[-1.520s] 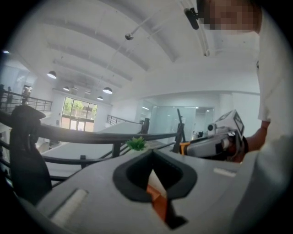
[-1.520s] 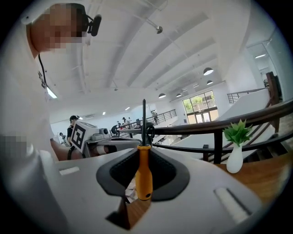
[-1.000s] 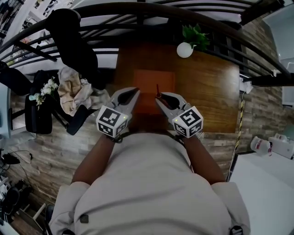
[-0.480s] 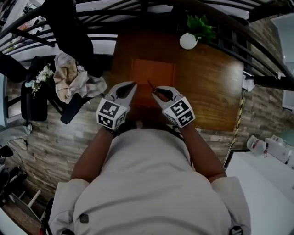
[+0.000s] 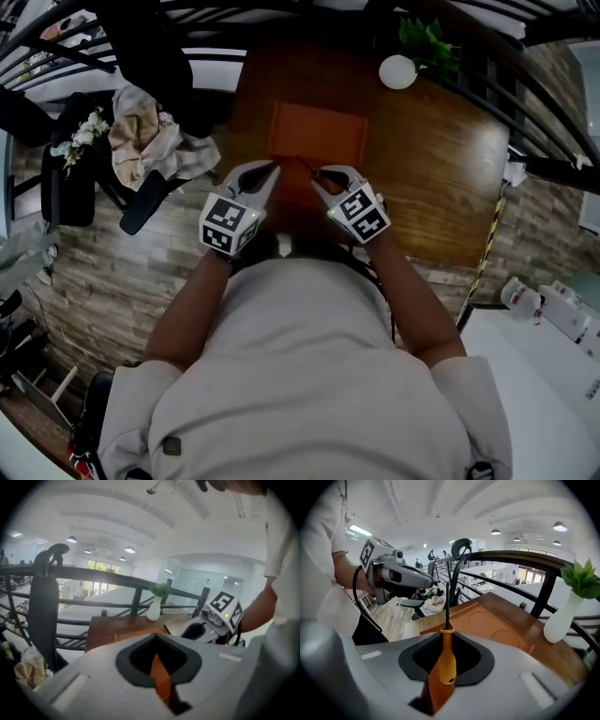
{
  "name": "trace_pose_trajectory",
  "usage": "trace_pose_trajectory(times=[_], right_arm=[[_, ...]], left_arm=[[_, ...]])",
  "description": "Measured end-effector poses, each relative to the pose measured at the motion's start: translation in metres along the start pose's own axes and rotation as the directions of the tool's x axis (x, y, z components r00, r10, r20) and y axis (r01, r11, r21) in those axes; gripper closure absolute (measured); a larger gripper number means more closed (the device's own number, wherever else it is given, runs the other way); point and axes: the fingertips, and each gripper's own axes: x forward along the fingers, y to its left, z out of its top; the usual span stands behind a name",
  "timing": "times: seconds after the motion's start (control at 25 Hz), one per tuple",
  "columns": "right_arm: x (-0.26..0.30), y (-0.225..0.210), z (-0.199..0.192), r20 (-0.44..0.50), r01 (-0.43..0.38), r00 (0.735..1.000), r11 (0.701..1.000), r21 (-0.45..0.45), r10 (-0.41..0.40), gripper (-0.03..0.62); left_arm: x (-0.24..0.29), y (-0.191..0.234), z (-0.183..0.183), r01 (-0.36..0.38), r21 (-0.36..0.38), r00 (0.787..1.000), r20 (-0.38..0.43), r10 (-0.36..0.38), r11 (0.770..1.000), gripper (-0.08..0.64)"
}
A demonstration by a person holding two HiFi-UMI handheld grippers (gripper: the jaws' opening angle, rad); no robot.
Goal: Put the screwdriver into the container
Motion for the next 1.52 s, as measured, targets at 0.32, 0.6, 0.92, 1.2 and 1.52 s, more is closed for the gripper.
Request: trace_pose_trajectory(times=[0.32,0.6,0.92,1.2,1.52], right_arm=[[0.033,-0.002,-0.030,-0.085,-0.026,0.996,0.999,-0.037,0.023,0.517],[0.055,-0.004,-0.052,-0.158,-0.048,0.987,0.998,-0.043,0.041,0.515],[0.079,-0.008,-0.076,-0.251,-0.062,0.967,0.997,-0.041,0.050,0.515],[0.094,-0.012,-0.091,-0.317,-0.040,0.948,0.997,-0.071,0.016,0.515],[0.105,-0.017,-0.096,-0.349,-0.014,0.937,0.997,-0.075,-0.014,0.514]], left_arm=[[0.004,0.005,-0.020,-0.003,-0.012,1.000,-0.019,0.003,1.000,0.557],[0.006,0.008,-0.033,-0.006,-0.026,0.999,-0.037,0.005,1.000,0.555],[0.006,0.011,-0.045,-0.007,-0.039,0.999,-0.053,0.005,0.999,0.557],[0.004,0.008,-0.054,-0.006,-0.066,0.998,-0.065,0.001,0.998,0.557],[0.007,0.010,-0.060,0.005,-0.075,0.997,-0.076,-0.010,0.997,0.555]])
